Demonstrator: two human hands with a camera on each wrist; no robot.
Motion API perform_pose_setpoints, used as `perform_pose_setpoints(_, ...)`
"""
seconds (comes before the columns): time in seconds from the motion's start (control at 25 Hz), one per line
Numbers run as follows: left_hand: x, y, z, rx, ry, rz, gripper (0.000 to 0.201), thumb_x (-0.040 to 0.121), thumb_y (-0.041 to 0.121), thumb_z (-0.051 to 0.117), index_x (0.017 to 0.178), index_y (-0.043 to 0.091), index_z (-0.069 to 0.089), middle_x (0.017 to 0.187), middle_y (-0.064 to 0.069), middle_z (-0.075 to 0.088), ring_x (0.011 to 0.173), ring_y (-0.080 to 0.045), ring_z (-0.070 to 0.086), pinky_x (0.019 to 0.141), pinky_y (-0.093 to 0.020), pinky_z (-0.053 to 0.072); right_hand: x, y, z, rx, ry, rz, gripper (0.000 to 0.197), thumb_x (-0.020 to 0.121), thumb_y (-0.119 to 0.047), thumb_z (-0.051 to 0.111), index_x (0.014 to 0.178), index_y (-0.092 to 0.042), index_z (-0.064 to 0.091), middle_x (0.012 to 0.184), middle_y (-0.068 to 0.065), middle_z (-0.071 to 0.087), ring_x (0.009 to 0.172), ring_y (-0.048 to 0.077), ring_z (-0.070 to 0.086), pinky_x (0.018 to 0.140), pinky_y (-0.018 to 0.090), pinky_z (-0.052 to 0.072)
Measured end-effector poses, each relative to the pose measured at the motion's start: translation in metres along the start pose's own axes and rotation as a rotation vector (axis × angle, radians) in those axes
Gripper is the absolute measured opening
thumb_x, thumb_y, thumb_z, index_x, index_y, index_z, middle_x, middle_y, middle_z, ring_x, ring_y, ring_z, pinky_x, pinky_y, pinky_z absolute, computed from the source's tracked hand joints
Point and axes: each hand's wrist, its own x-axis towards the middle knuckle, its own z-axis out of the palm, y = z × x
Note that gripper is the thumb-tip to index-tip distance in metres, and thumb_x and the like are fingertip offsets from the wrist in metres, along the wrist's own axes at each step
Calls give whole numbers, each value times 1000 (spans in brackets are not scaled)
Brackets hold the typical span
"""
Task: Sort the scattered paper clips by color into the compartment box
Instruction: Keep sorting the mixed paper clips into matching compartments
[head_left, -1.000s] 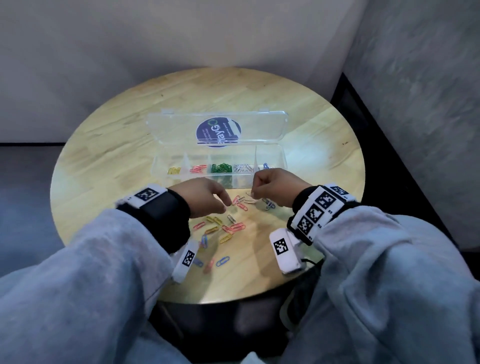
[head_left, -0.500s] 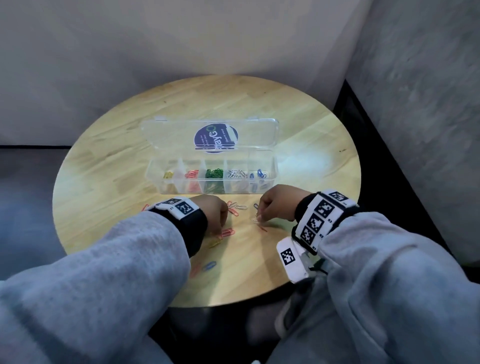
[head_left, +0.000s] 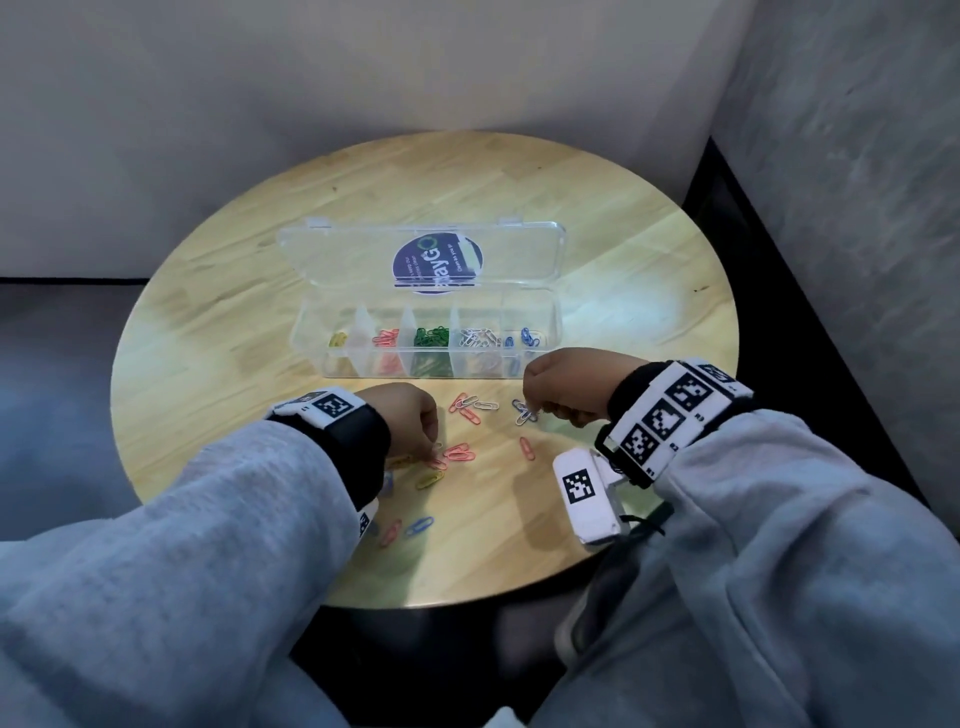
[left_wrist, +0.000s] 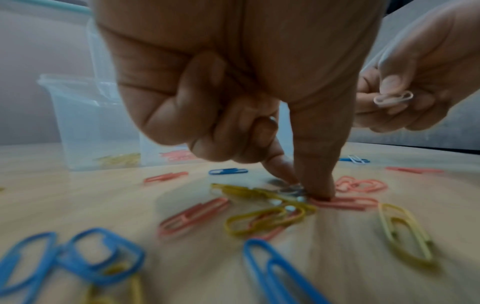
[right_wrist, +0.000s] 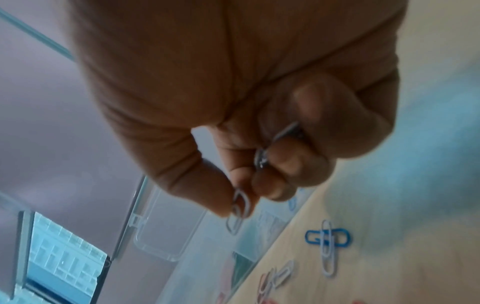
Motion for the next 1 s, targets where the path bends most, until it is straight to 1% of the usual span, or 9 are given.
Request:
perform_pose_setpoints(0.12, -3, 1, 1, -10, -30, -21, 17, 80, 32, 70, 74, 25, 56, 67, 12, 51, 75, -12, 50, 51, -19, 32, 2, 2, -1, 121, -13, 27, 17, 78, -6, 45, 62, -10, 48, 81, 16, 50, 62, 22, 35, 51, 28, 26)
perform_pose_setpoints(0.28, -8, -7, -2, -135, -101, -54, 21, 80, 28, 67, 64, 22, 54, 64, 7, 54, 67, -13, 50, 54, -20, 34, 4, 7, -1, 218, -12, 22, 22, 85, 1, 43, 65, -10, 43, 76, 13, 59, 58, 20, 42, 50, 25, 30)
perform_pose_setpoints(0.4, -13, -9, -10, -661, -137, -78, 20, 82, 13, 59, 63, 17, 52, 62, -2, 48, 50, -15, 37, 48, -20, 28, 2, 7, 1, 265, -4, -4, 22, 86, 6, 44, 72, -11, 48, 70, 9, 57, 55, 15, 47, 46, 20, 36)
perform_pose_setpoints(0.52, -19, -4, -16, -1172, -149, -108, 24, 86, 2, 42, 64, 12, 42, 60, -3, 48, 42, -10, 38, 37, -14, 25, 0, 6, 2, 279, -32, -2, 28, 87, 6, 40, 77, -9, 61, 66, 8, 53, 53, 14, 46, 40, 16, 37)
perform_pose_setpoints(0.68, -22, 0, -20, -1509, -225, -83, 24, 81, -1, 32, 65, 16, 35, 54, -3, 50, 36, -9, 40, 31, -9, 25, 0, 7, 4, 252, -27, 43, 21, 89, -2, 44, 72, -10, 54, 68, 6, 50, 53, 15, 44, 41, 17, 36)
perform_pose_setpoints(0.76, -20, 5, -20, -1465, -195, -97, 23, 81, 0, 35, 65, 16, 37, 56, -2, 49, 36, -9, 37, 33, -9, 21, -1, 8, 3, 81, 4, 28, 21, 90, -15, 54, 69, -15, 48, 64, 3, 48, 52, 15, 42, 45, 21, 35)
perform_pose_setpoints(0.84, -16, 11, -18, -1229, -85, -86, 25, 83, 3, 44, 63, 18, 38, 58, -1, 46, 39, -9, 33, 36, -11, 18, 0, 11, 2, -209, 63, -5, 28, 86, -27, 63, 66, -19, 45, 62, -3, 47, 53, 11, 41, 48, 21, 33)
perform_pose_setpoints(0.92, -11, 18, -16, -1044, 6, -42, 30, 85, 8, 55, 63, 20, 39, 57, 1, 45, 41, -9, 30, 40, -15, 17, 2, 12, 5, -329, 110, -39, 26, 83, -26, 67, 68, -19, 47, 64, -6, 46, 56, 7, 40, 50, 22, 31)
perform_pose_setpoints(1.0, -6, 22, -13, -1031, 25, -23, 29, 87, 12, 58, 66, 20, 40, 56, 1, 44, 41, -9, 28, 43, -17, 17, 6, 13, 8, -310, 134, -82, 14, 82, -21, 68, 78, -20, 55, 67, -9, 47, 59, 6, 43, 52, 22, 33)
